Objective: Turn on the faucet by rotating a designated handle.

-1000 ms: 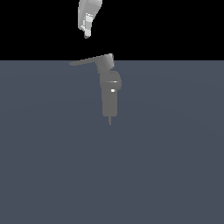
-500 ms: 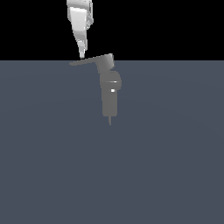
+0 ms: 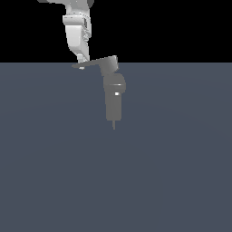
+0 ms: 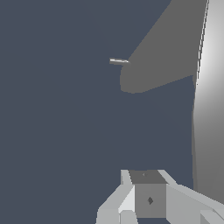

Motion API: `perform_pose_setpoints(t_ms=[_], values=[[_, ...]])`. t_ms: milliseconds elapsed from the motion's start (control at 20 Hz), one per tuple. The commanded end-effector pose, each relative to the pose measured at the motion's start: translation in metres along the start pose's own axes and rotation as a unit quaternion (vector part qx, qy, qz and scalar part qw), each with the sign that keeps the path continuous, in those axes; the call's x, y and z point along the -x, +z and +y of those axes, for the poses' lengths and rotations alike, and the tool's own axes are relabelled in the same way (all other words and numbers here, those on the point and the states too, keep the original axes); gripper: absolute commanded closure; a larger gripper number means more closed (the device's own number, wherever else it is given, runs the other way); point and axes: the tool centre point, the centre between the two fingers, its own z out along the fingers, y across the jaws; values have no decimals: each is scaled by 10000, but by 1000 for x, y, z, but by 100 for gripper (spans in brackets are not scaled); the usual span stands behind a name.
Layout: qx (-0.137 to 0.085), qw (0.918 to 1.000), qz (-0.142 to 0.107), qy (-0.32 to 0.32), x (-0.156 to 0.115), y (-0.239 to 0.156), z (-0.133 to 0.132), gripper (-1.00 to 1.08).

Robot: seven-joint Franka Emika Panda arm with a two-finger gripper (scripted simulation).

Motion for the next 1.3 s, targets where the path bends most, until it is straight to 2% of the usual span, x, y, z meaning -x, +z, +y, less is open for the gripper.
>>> perform_pose_setpoints(t_ms=[0,300,1250], values=[[-1,10000,20,62,2,3,-3,108],[3,10000,24,67,2,4,-3,108],[3,10000,24,67,4,4,38,108]])
